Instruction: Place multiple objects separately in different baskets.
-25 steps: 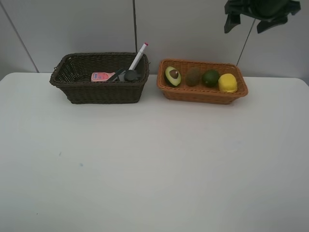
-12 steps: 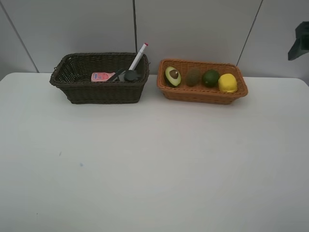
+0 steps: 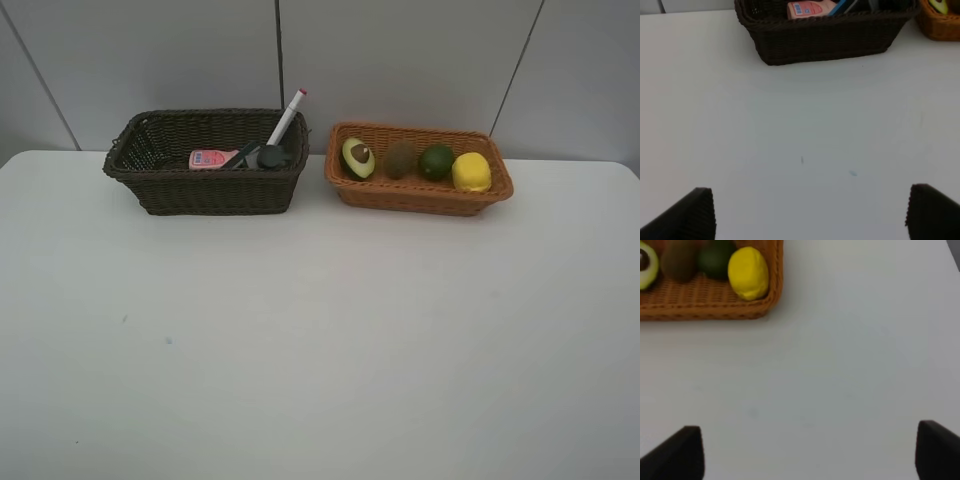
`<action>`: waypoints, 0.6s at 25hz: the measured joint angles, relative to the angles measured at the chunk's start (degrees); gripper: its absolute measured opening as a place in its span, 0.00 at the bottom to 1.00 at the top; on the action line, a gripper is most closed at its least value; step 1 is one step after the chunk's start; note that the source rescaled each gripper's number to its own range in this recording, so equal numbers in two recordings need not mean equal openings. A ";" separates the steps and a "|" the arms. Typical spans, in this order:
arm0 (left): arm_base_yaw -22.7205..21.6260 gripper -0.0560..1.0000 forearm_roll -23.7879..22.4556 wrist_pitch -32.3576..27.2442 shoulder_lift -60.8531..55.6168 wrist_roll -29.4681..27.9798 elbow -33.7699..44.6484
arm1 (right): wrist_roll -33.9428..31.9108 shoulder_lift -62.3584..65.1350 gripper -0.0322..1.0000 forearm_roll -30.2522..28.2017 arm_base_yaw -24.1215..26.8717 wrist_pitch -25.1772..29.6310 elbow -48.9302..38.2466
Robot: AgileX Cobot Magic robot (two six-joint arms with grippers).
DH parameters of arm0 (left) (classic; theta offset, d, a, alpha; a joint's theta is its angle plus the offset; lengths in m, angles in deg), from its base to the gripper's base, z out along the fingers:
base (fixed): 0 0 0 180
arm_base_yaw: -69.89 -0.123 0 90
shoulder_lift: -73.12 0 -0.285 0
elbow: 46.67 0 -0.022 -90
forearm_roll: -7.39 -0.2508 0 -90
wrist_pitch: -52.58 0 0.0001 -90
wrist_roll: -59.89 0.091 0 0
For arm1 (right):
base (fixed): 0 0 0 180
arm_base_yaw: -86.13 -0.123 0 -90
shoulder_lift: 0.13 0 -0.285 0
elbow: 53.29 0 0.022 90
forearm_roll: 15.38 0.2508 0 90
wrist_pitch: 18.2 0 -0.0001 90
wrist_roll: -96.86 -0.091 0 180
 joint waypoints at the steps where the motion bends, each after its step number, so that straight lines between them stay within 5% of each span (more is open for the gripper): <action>1: 0.00 1.00 0.00 0.00 0.00 0.00 0.00 | 0.00 3.49 1.00 0.31 0.00 0.48 -1.17; 8: 0.00 1.00 0.00 0.00 0.00 0.00 0.00 | 0.00 23.04 1.00 2.56 0.00 5.30 -3.08; 15: 0.00 1.00 0.00 0.00 0.00 0.00 0.00 | 0.15 27.51 1.00 1.40 0.00 6.91 -4.97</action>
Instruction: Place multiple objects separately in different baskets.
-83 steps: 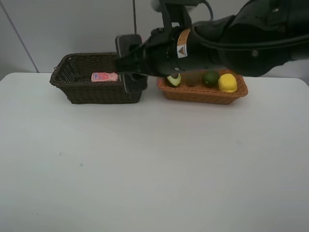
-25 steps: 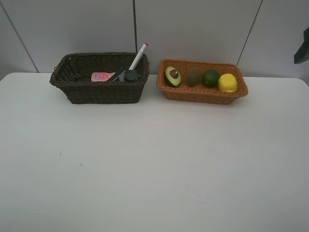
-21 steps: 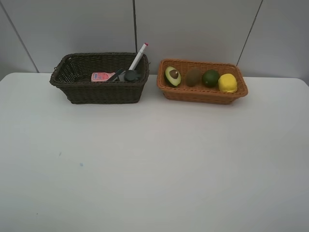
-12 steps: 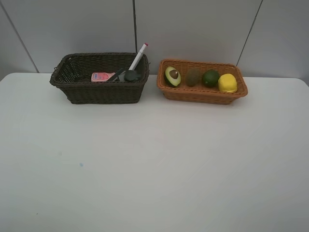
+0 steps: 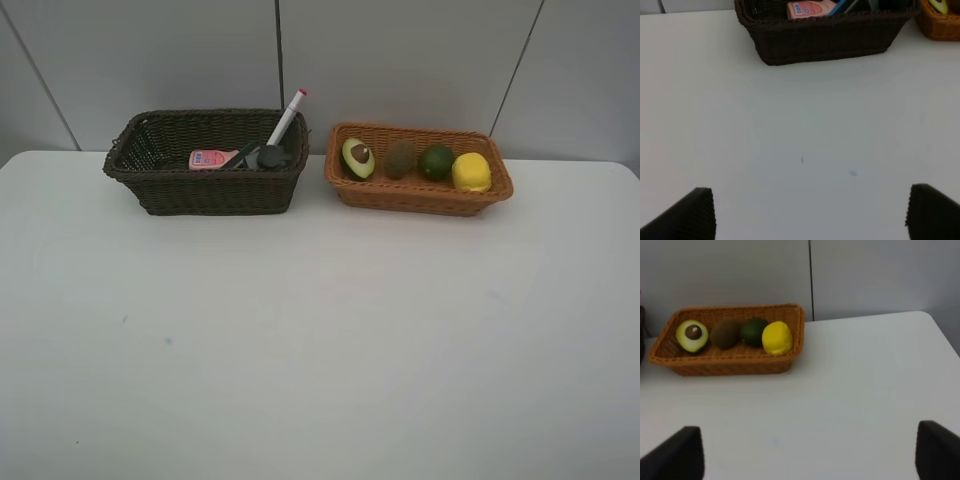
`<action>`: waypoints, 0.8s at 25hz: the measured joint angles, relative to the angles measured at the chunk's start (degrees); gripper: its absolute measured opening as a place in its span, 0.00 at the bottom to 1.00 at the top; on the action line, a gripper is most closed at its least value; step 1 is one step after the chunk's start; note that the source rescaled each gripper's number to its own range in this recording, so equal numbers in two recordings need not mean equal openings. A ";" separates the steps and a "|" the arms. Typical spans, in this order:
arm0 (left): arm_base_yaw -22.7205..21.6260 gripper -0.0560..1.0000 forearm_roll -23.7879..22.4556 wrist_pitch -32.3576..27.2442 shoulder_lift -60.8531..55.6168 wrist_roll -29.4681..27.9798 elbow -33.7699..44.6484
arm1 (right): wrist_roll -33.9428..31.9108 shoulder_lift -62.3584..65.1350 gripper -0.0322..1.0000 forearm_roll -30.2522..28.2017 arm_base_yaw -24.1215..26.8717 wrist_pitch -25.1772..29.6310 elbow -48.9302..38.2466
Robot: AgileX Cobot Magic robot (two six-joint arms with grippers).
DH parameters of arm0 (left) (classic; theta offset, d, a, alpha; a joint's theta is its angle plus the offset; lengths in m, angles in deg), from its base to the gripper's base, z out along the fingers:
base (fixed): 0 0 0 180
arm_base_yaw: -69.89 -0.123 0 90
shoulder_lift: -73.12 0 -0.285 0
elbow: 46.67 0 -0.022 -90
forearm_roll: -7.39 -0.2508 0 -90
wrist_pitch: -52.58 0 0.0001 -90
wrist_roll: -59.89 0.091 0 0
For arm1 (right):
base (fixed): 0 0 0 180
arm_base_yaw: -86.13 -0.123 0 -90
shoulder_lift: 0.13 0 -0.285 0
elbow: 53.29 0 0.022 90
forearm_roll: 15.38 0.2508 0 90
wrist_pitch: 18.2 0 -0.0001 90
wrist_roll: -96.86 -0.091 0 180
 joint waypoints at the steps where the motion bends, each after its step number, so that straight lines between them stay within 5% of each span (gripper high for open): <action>1: 0.00 1.00 0.00 0.00 0.00 0.00 0.00 | 0.05 0.00 1.00 0.00 0.00 0.00 -0.89; 20: 0.00 1.00 0.00 0.00 0.00 0.00 0.00 | 0.25 0.00 1.00 0.00 0.00 -2.56 -7.27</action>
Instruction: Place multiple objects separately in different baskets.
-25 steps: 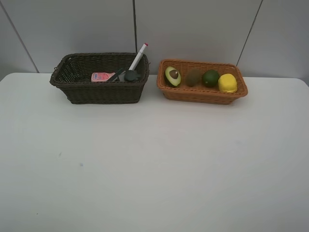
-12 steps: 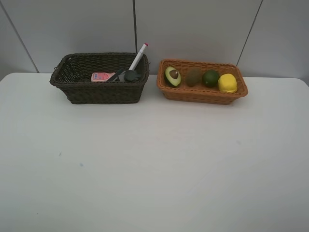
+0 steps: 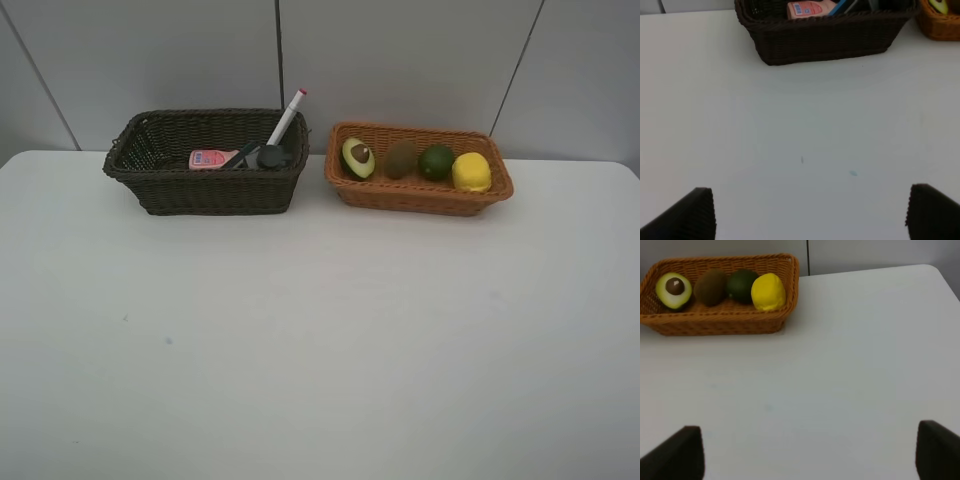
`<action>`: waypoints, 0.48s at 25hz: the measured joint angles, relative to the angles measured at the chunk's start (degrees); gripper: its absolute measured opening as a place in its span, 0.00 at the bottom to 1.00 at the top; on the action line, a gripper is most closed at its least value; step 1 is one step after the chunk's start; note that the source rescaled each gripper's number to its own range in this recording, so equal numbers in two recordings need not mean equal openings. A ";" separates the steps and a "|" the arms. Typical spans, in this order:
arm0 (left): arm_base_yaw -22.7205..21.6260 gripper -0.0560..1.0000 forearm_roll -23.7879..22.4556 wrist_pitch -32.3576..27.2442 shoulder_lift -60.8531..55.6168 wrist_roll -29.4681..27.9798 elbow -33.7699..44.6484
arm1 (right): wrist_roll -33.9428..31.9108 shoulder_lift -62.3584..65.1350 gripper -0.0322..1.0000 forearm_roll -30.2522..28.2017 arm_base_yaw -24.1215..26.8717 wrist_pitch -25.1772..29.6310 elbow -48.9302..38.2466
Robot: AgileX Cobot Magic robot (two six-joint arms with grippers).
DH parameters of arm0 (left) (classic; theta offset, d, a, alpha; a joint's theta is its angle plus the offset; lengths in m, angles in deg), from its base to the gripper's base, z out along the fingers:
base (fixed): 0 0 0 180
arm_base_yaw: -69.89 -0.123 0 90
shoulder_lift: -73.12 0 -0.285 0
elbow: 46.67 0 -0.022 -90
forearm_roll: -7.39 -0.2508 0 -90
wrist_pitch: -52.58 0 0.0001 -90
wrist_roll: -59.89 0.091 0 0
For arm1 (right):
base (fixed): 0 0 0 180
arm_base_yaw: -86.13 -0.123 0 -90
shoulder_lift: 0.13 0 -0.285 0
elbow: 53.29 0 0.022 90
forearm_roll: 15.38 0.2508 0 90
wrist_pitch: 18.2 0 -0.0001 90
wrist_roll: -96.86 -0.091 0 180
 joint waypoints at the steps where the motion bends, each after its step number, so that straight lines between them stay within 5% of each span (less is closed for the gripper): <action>1: 0.00 1.00 0.00 0.00 0.00 0.00 0.00 | 0.00 0.00 1.00 0.00 0.00 0.00 0.00; 12: 0.00 1.00 0.00 0.00 0.00 0.00 0.00 | 0.00 0.00 1.00 0.00 0.00 0.00 0.00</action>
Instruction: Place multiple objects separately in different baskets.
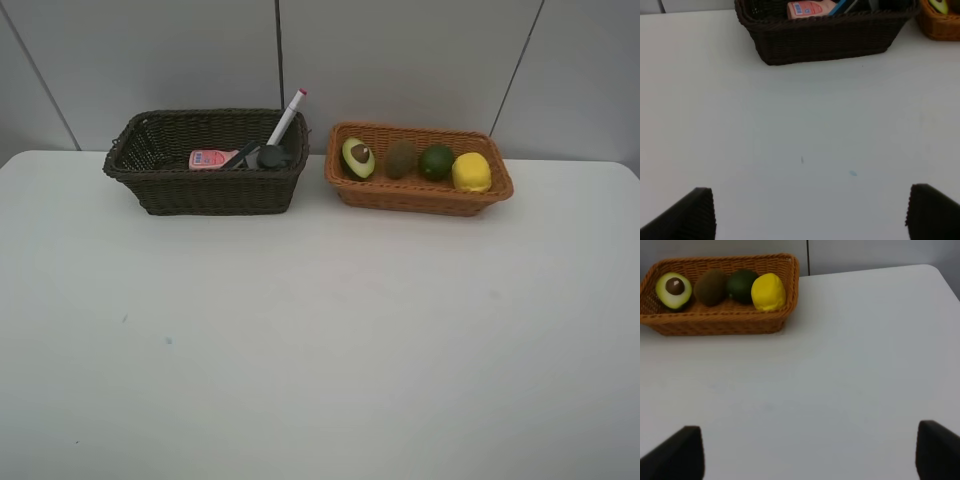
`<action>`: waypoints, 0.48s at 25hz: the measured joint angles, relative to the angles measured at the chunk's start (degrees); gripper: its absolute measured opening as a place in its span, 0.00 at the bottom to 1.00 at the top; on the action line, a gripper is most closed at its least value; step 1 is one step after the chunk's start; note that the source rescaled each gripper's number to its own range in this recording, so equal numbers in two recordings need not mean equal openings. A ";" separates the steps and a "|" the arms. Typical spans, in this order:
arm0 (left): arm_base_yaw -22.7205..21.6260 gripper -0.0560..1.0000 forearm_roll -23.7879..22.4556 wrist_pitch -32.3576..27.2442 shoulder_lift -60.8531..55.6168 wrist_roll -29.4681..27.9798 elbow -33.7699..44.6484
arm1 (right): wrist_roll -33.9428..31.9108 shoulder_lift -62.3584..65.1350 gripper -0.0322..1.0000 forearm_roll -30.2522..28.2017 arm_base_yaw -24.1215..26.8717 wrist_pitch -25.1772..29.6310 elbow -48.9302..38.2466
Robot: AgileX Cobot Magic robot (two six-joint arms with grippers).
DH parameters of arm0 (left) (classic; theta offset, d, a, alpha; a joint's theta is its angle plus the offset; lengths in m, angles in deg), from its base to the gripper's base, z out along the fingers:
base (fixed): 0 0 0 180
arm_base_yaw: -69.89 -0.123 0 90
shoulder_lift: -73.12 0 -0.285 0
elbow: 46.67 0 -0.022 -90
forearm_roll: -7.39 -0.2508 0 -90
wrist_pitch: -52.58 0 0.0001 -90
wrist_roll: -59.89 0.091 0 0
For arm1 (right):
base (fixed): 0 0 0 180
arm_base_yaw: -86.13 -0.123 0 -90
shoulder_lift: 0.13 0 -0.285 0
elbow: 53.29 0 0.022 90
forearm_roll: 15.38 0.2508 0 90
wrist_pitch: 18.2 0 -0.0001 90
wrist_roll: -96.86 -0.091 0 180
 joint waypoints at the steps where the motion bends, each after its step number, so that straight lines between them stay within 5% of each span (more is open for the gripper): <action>1: 0.00 1.00 0.00 0.00 0.00 0.00 0.00 | 0.00 0.00 1.00 0.00 0.00 0.00 0.00; 12: 0.00 1.00 0.00 0.00 0.00 0.00 0.00 | 0.00 0.00 1.00 0.00 0.00 0.00 0.00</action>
